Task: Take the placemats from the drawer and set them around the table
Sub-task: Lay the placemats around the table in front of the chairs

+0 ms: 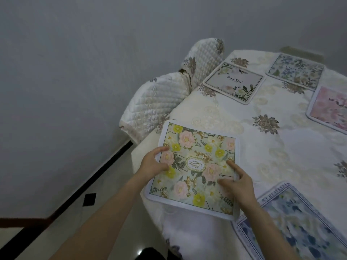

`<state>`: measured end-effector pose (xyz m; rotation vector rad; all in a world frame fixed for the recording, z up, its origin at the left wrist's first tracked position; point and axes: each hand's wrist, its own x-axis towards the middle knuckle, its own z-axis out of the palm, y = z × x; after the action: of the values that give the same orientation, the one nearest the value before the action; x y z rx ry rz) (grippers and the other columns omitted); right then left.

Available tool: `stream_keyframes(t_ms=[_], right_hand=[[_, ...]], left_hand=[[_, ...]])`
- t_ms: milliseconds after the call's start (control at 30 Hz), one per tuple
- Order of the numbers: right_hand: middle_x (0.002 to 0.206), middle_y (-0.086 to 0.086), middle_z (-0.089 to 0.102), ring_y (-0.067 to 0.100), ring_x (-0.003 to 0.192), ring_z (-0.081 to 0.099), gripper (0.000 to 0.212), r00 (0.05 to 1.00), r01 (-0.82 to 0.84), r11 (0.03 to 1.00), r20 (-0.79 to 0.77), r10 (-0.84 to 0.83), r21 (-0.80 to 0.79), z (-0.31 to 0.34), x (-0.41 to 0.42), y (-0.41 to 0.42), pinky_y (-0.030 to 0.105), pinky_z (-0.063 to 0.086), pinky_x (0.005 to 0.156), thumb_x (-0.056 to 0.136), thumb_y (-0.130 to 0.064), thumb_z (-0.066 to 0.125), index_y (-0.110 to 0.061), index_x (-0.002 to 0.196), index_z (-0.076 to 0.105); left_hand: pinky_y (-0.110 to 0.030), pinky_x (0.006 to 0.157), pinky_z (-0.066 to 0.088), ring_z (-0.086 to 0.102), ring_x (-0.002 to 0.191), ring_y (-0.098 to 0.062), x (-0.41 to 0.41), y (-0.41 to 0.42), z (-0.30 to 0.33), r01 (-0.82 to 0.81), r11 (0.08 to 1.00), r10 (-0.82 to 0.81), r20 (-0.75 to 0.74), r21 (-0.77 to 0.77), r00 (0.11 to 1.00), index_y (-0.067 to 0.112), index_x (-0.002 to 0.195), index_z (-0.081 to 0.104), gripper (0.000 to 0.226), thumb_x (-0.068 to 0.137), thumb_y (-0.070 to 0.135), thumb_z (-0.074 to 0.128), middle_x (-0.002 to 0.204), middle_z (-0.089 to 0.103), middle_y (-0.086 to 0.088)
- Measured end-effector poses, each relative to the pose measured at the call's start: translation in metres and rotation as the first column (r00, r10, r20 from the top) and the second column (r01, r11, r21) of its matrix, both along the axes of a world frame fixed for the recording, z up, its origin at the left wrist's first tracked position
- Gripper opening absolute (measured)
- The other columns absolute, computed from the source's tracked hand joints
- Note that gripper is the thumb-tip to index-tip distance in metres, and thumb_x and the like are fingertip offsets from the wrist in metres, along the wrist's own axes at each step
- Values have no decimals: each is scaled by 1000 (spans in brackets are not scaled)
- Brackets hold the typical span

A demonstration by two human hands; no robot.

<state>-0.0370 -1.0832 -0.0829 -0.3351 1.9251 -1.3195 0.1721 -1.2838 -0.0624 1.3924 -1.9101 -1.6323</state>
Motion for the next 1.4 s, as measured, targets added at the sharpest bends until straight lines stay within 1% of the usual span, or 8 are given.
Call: stream_keyframes(t_ms=[67, 233, 633, 833, 1000, 1133, 1267, 1400], right_hand=[[102, -14, 62, 11, 73, 65, 69, 999, 54, 998, 0, -54, 12, -4, -4, -17, 29, 60, 65, 73, 7, 75, -24, 132, 58], [129, 2, 59, 21, 103, 64, 71, 983, 181, 983, -10, -181, 23, -20, -9, -61, 44, 55, 91, 72, 4, 77, -23, 135, 56], [128, 5, 58, 23, 103, 63, 73, 892, 450, 887, -11, -451, 107, -55, 9, -159, 42, 56, 89, 73, 3, 77, -23, 137, 54], [132, 7, 57, 25, 107, 62, 72, 865, 501, 853, -60, -498, 145, -67, 17, -183, 42, 55, 91, 74, 7, 74, -19, 137, 54], [129, 7, 60, 22, 102, 65, 70, 868, 496, 857, -99, -486, 141, -75, 8, -185, 41, 58, 85, 73, 7, 73, -23, 135, 56], [125, 1, 57, 12, 98, 62, 73, 911, 401, 890, -195, -363, 217, -86, 3, -182, 24, 54, 75, 75, -3, 72, -28, 139, 49], [119, 4, 32, 21, 116, 35, 84, 944, 250, 884, -301, -133, 394, -100, -1, -176, 33, 36, 104, 73, -33, 71, -30, 147, 32], [154, 20, 21, 32, 142, 17, 79, 729, 203, 767, -617, 296, 608, -119, 13, -170, 45, 18, 117, 89, -55, 37, -13, 154, 20]], left_hand=[[-14, 74, 45, 48, 116, -11, -17, -25, -3, 31, 999, -32, 22, 23, 999, 27, 120, 62, 66, 67, -10, 73, 130, 53, 5], [-30, 92, 45, 45, 125, -18, -52, -84, -18, 128, 992, -129, 61, 21, 990, 22, 123, 61, 67, 68, -13, 70, 132, 51, 2], [-32, 84, 51, 49, 113, -21, -102, -210, -69, 386, 923, -384, 105, 5, 917, 20, 129, 51, 68, 73, -16, 64, 134, 48, -7], [-44, 93, 51, 48, 122, -27, -107, -240, -91, 427, 903, -429, 105, 37, 897, 26, 140, 39, 76, 77, -8, 65, 138, 45, -6], [-37, 95, 47, 40, 129, -25, -111, -248, -104, 454, 889, -458, 112, 57, 882, 28, 147, 28, 85, 79, -3, 68, 147, 36, -4], [-33, 105, 34, 31, 132, -26, -111, -248, -115, 508, 859, -481, 242, -58, 842, 23, 151, 22, 88, 81, 7, 72, 142, 29, -12], [-25, 107, 23, 23, 129, -22, -107, -246, -121, 556, 825, -507, 308, -98, 805, 19, 152, 20, 88, 82, 18, 74, 131, 22, -11], [-42, 119, 14, 8, 141, -27, -101, -246, -125, 699, 613, -507, 494, -369, 706, 15, 150, 24, 75, 87, 33, 61, 152, 12, -9]])
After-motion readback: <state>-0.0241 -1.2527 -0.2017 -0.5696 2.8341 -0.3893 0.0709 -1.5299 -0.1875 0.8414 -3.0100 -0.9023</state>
